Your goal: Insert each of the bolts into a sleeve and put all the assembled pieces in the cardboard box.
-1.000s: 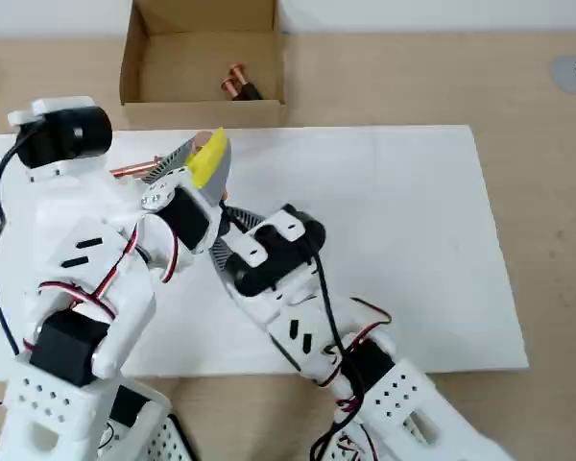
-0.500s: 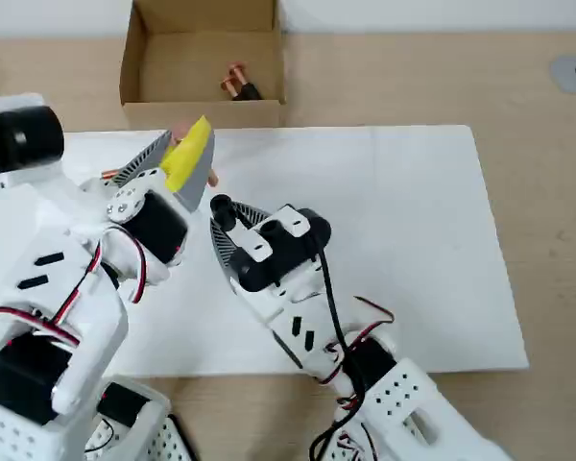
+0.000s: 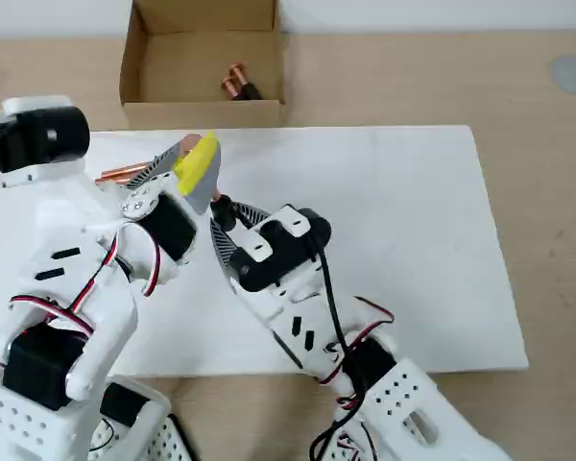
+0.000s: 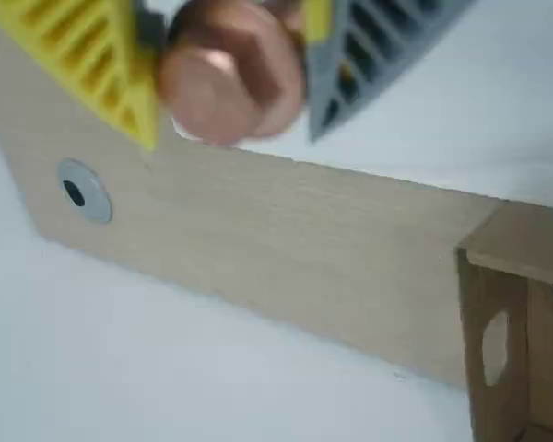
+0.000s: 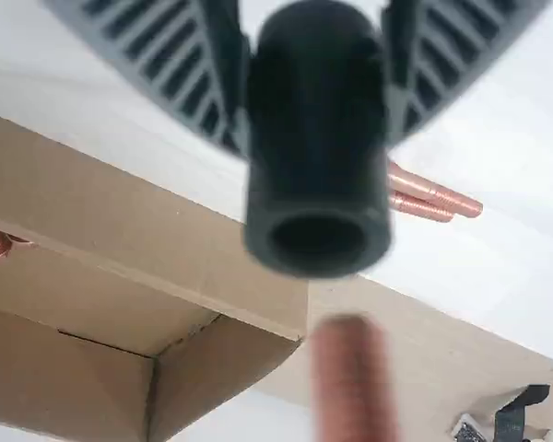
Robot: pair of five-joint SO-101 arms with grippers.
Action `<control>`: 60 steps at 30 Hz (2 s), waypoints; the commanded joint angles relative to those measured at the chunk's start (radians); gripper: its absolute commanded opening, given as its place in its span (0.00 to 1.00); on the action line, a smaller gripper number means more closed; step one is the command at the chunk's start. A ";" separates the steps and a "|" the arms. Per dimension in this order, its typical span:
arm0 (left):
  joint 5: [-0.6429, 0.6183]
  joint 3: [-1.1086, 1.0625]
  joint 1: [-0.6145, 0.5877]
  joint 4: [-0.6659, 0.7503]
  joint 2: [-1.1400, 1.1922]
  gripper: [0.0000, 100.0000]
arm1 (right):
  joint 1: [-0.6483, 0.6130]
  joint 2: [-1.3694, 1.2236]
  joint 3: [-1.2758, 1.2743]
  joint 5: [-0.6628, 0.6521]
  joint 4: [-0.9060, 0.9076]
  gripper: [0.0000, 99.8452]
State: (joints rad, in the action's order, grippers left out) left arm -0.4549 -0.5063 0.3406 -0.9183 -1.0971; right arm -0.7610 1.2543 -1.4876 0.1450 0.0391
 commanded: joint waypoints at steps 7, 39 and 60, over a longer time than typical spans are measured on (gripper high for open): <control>-0.038 0.008 -0.003 -0.017 0.002 0.01 | 0.016 0.021 0.010 -0.006 -0.029 0.01; -0.057 -0.038 0.044 0.051 0.004 0.01 | 0.016 0.021 0.013 -0.005 -0.032 0.01; 0.017 -0.015 -0.009 0.009 0.085 0.01 | 0.018 0.021 0.038 -0.003 -0.029 0.01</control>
State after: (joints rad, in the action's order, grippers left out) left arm -0.4703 -0.5493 0.3483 -0.8938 -1.0096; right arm -0.7610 1.2559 -1.4891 0.1450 0.0330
